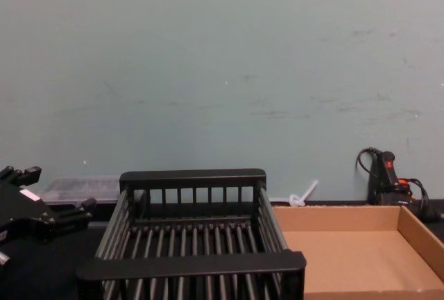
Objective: Pick up the white tape and place it into the black box , Pick up the silver tape and place it into the brown box.
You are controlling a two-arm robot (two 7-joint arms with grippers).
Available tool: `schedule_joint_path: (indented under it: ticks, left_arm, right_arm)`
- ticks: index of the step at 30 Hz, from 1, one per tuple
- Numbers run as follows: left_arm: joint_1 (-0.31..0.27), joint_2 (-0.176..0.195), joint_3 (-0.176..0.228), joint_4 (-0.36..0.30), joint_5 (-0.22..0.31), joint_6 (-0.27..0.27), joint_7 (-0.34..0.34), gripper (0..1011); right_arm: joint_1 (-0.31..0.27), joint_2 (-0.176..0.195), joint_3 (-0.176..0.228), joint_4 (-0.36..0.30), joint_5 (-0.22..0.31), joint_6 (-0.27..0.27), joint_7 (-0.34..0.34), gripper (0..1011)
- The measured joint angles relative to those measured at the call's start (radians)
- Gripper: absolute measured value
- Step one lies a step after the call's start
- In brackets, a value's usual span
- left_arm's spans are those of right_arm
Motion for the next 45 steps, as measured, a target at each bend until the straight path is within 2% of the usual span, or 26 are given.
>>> schedule_joint_path:
  ticks: [4,11,21,31,45]
  left_arm:
    - [0.000,0.000,0.000,0.000,0.000,0.000,0.000,1001]
    - [0.000,0.000,0.000,0.000,0.000,0.000,0.000,1001]
    - [0.000,0.000,0.000,0.000,0.000,0.000,0.000,1001]
    - [0.000,0.000,0.000,0.000,0.000,0.000,0.000,1001]
    - [0.000,0.000,0.000,0.000,0.000,0.000,0.000,1001]
  right_arm:
    - [-0.047,0.025,0.035,-0.055,0.053,0.056,0.039,1002]
    - [-0.106,0.058,0.067,-0.116,0.099,0.136,0.087,1002]
    - [-0.178,0.083,0.080,-0.160,0.100,0.205,0.124,1002]
    - [-0.165,0.075,0.060,-0.137,0.091,0.284,0.185,1003]
    - [-0.143,0.038,0.045,-0.089,0.056,0.321,0.227,1002]
